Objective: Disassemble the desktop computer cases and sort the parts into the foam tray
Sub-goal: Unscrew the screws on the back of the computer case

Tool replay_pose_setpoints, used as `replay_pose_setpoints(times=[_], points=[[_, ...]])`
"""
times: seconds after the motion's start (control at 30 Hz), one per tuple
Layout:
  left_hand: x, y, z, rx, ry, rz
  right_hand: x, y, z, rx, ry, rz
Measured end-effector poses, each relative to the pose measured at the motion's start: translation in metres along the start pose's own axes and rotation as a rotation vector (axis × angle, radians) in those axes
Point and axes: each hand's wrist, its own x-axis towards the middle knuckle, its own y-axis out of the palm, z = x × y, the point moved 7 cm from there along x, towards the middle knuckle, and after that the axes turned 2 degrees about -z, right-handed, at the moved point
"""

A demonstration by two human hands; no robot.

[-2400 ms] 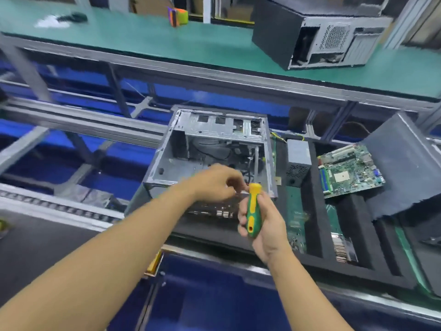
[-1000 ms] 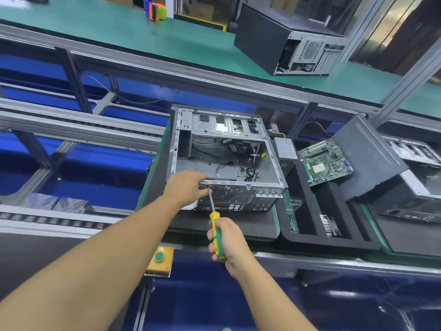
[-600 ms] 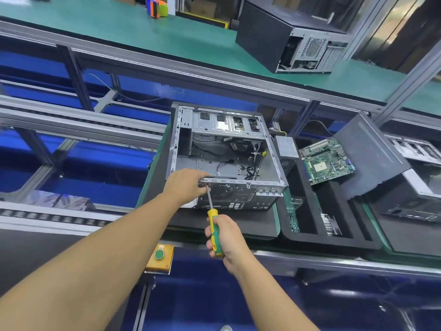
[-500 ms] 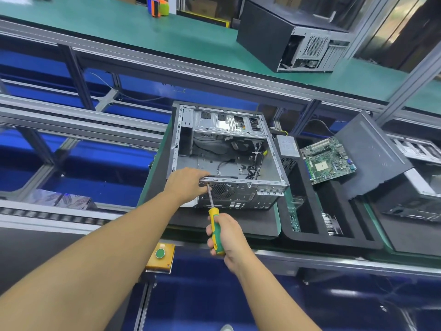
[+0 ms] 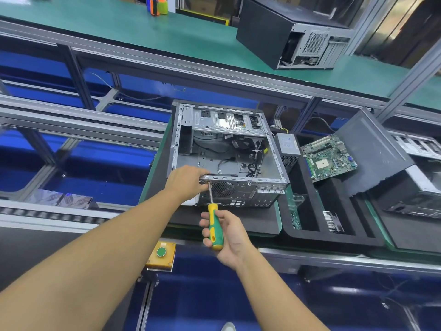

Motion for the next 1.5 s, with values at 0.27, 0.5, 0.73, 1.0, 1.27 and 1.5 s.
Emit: replay_pose_setpoints(times=[0.27, 0.5, 0.73, 1.0, 1.27, 1.5], points=[[0.002, 0.003, 0.002, 0.004, -0.003, 0.048, -0.005, -0.004, 0.002, 0.043, 0.081, 0.188], [0.004, 0.005, 0.003, -0.034, -0.034, 0.075, -0.01, -0.013, -0.017, -0.128, 0.154, 0.266], [0.003, 0.006, 0.003, -0.042, -0.047, 0.064, -0.012, -0.015, -0.012, -0.036, 0.223, 0.334], [0.001, 0.005, 0.0, -0.036, -0.061, 0.063, -0.011, -0.03, 0.003, -0.244, 0.122, 0.126], [0.001, 0.003, -0.001, -0.04, -0.053, 0.043, -0.027, -0.02, 0.031, -1.347, -0.591, -0.6], [0.005, 0.004, 0.0, -0.048, -0.037, 0.106, -0.007, -0.029, 0.011, -0.462, -0.155, -0.236]])
